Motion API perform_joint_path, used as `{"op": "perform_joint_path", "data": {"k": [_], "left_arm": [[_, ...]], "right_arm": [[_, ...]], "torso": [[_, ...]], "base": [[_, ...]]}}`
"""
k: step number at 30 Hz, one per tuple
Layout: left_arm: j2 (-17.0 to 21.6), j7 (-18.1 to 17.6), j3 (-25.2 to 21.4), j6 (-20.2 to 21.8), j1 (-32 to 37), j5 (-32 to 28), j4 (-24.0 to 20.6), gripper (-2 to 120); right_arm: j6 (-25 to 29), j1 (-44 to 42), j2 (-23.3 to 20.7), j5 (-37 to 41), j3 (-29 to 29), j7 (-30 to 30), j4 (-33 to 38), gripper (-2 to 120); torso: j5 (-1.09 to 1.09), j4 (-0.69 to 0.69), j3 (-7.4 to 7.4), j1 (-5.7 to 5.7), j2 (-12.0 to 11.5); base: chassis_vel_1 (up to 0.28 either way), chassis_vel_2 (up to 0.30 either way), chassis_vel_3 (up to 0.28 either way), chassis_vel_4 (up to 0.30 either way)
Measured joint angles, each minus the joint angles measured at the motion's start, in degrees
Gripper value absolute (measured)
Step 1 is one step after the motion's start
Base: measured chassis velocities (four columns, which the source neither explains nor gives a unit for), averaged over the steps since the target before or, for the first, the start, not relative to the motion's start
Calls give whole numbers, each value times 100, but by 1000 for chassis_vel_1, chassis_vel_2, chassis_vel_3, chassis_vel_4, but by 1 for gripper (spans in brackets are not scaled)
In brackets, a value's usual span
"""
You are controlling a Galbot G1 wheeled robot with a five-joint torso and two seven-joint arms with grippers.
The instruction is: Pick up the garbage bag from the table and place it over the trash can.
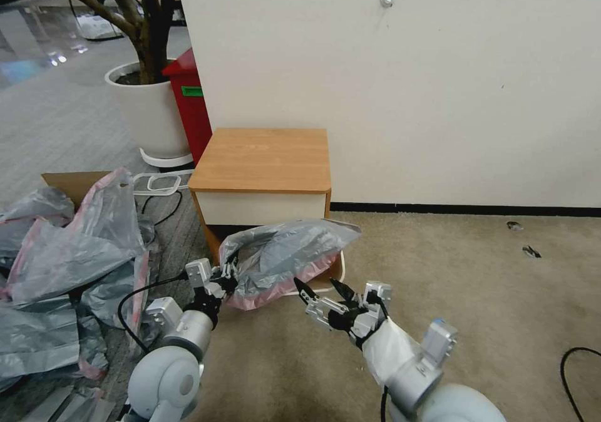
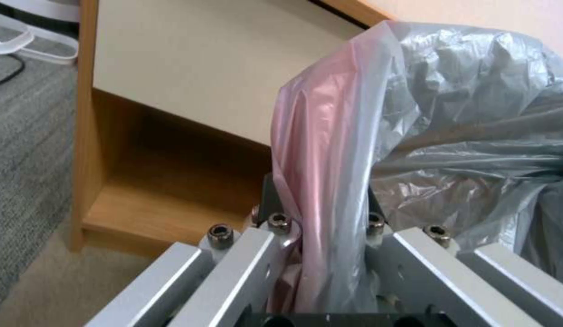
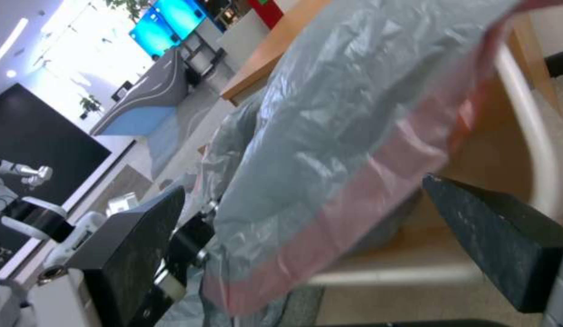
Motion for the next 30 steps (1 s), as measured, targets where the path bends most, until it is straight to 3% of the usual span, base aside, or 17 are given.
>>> {"op": "perform_joint_path", "data": {"k": [13,26,30], "left_arm": [[-38,107,23,-107,75,145,-69,5],[-91,176,53,-159,236,201,-123,5],[-111,176,53,-163,260,201,-123,5]], "right_arm": [[-257,201,60,66,-84,442,-147,100],[274,452,392,320,-293,-118,-452,99],[355,482,453,311,-311,-225,-539,86]], "torso": [[0,0,0,0,0],[1,-1,0,0,0],[0,0,0,0,0]], "base": [[0,0,0,0],[0,0,0,0],[0,0,0,0]]}}
